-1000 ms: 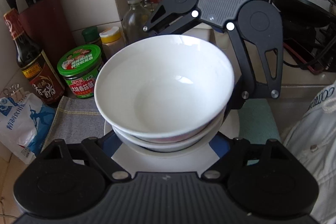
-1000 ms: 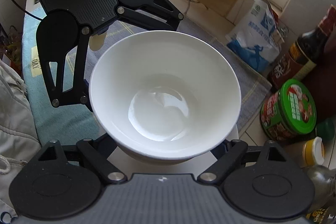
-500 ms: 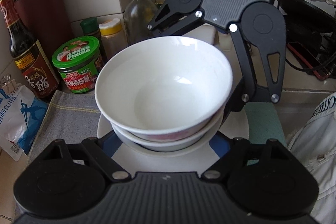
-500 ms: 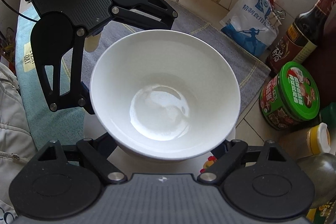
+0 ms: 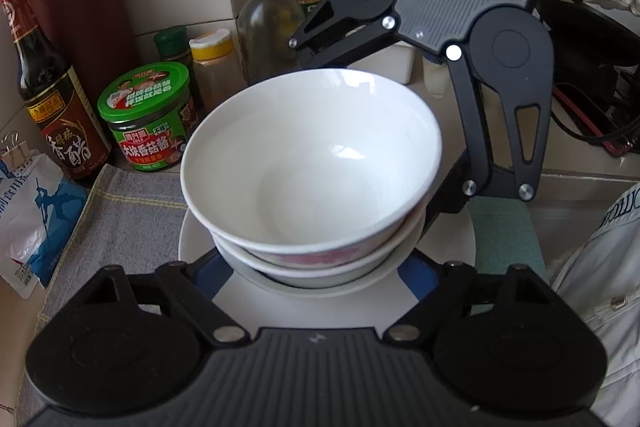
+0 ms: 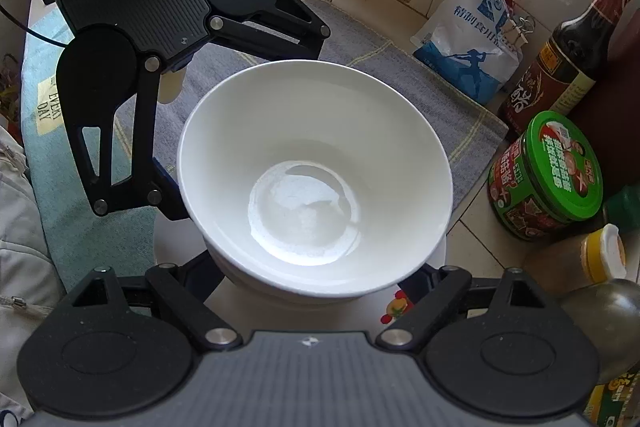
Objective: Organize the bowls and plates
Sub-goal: 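Lower the bowl stack onto the plates and open both grippers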
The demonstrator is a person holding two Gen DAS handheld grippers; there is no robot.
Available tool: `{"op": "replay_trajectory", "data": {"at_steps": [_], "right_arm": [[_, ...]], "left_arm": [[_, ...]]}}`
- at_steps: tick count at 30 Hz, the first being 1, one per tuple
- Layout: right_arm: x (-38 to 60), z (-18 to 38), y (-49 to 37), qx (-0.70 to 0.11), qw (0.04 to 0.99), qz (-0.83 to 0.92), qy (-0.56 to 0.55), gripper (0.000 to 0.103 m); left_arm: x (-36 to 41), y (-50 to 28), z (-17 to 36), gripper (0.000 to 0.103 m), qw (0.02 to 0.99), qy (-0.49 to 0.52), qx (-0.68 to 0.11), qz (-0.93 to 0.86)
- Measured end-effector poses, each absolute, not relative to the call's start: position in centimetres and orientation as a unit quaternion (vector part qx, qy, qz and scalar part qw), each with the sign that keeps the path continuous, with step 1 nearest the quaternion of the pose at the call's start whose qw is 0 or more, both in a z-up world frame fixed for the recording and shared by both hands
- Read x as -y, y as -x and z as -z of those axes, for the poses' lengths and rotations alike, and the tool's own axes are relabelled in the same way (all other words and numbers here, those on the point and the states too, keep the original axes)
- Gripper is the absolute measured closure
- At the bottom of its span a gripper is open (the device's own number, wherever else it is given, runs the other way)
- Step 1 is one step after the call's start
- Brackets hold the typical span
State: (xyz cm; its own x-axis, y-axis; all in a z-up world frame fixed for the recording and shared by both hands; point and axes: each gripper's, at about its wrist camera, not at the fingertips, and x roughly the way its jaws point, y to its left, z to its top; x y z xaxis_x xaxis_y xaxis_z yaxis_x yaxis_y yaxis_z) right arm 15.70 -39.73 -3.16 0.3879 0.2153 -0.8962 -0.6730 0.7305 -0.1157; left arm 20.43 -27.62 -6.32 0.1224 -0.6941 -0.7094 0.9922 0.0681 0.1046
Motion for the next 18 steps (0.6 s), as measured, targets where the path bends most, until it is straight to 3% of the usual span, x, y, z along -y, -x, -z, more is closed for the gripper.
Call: {"op": "replay_trajectory", "data": {"at_steps": [7,9,18], "right_arm": [[39.6,3.1,-15.4,-0.476,0.805,-0.263,0.235,0.008],[39.6,2.9,-15.3,-0.472,0.812,-0.252,0.233,0.000],[37.8,2.0,-12.9,-0.484,0.832,-0.147,0.227,0.000]], "left_arm": [[27.4,-20.1,6.2,0.014,0.699,-0.303,-0.237,0.603],[26.9,-19.7,6.0,0.009,0.707,-0.299,-0.223,0.601],[21.8,-17.3,4.4,0.004,0.765,-0.239,-0.178,0.570]]}}
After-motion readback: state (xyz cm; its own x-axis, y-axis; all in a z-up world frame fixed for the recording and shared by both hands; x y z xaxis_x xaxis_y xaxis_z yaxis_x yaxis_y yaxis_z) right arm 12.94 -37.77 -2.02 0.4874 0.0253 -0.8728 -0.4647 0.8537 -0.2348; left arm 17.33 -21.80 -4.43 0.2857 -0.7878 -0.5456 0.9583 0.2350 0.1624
